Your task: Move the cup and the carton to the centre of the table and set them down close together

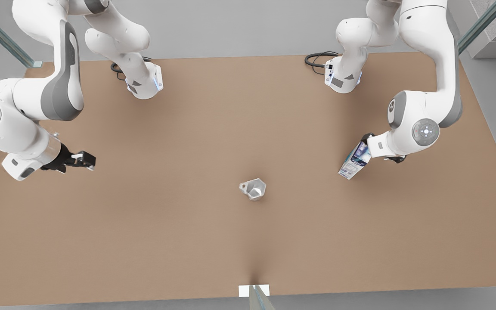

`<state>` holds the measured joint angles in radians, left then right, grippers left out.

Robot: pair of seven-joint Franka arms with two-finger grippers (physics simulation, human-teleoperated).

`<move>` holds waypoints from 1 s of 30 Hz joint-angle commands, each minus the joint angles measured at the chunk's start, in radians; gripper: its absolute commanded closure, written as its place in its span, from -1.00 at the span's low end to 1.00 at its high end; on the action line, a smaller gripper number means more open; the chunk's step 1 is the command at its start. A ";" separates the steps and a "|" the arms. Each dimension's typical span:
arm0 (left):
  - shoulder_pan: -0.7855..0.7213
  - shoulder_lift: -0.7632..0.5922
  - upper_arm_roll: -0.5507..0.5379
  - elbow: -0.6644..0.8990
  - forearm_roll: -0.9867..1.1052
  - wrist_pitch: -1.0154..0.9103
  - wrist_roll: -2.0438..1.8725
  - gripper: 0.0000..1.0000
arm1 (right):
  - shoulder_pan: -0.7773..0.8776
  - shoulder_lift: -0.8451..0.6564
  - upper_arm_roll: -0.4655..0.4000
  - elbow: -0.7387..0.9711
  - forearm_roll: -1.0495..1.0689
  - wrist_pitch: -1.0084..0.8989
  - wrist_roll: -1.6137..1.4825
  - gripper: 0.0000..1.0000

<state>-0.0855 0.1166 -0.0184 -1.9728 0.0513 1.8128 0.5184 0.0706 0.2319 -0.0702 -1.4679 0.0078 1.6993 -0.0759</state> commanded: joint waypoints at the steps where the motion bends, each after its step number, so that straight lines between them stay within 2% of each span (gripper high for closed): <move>1: -0.002 -0.002 0.000 -0.003 -0.001 0.000 0.000 -1.00 | -0.011 0.026 0.000 0.034 0.000 0.000 -0.004 -1.00; 2: -0.002 -0.017 0.000 -0.044 -0.001 0.023 -0.001 -1.00 | -0.009 0.076 -0.002 0.104 -0.002 -0.012 -0.001 -1.00; 5: -0.003 -0.045 0.000 -0.103 -0.007 0.052 -0.011 -1.00 | -0.006 0.089 -0.010 0.103 0.003 -0.013 -0.008 -1.00; 20: -0.023 0.061 0.000 -0.118 -0.007 0.062 -0.011 -1.00 | -0.012 0.106 -0.008 0.170 0.032 0.045 -0.001 -1.00; 21: -0.023 0.064 0.000 -0.118 -0.007 0.062 -0.011 -0.86 | -0.017 0.113 -0.008 0.167 0.031 0.048 0.001 -1.00; 22: -0.023 0.064 0.000 -0.118 -0.007 0.062 -0.012 -0.54 | -0.017 0.155 -0.010 0.175 0.021 0.074 -0.001 -1.00; 23: -0.023 0.064 0.000 -0.117 -0.007 0.062 -0.012 -0.44 | -0.020 0.153 -0.010 0.173 0.020 0.077 -0.004 -1.00; 30: -0.023 0.057 0.000 -0.110 -0.007 0.060 -0.021 -0.38 | -0.008 0.156 -0.008 0.159 0.015 0.046 -0.004 -1.00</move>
<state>-0.1078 0.1710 -0.0206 -2.0825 0.1383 1.8793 0.4900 0.0591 0.3872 -0.0782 -1.3071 0.0230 1.7457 -0.0798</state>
